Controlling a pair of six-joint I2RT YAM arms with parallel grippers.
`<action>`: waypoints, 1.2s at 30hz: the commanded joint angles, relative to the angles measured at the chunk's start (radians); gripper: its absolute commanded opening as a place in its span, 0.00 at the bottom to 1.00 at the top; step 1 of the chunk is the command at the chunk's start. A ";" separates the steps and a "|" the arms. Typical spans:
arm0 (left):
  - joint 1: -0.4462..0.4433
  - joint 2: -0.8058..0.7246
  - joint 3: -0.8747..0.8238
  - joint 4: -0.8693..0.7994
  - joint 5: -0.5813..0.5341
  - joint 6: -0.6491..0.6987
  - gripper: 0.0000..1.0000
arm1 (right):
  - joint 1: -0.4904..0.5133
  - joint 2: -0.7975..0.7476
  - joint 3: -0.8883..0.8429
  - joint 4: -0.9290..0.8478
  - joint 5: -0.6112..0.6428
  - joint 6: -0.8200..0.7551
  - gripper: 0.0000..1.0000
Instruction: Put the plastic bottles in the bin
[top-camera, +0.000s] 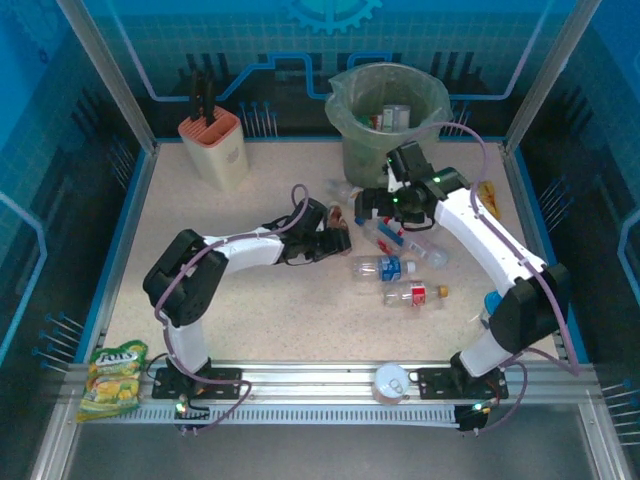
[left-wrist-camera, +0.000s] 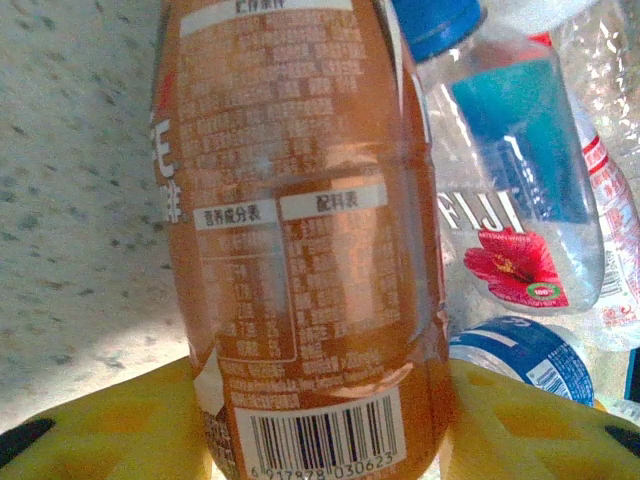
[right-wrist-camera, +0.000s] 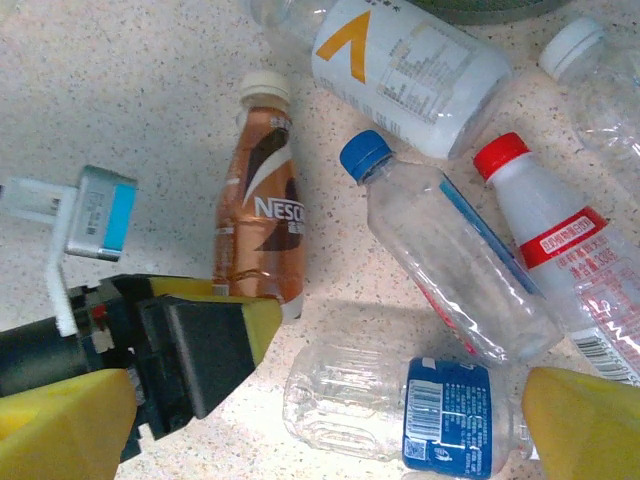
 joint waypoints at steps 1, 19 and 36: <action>0.012 -0.063 -0.030 0.008 -0.021 0.025 0.45 | 0.008 0.023 0.058 -0.078 -0.004 -0.049 1.00; 0.070 -0.293 -0.199 0.043 0.003 0.178 0.34 | -0.021 0.040 -0.191 0.380 -0.373 0.191 1.00; 0.083 -0.360 -0.218 0.080 0.302 0.383 0.34 | -0.039 0.176 -0.150 0.527 -0.542 0.245 0.85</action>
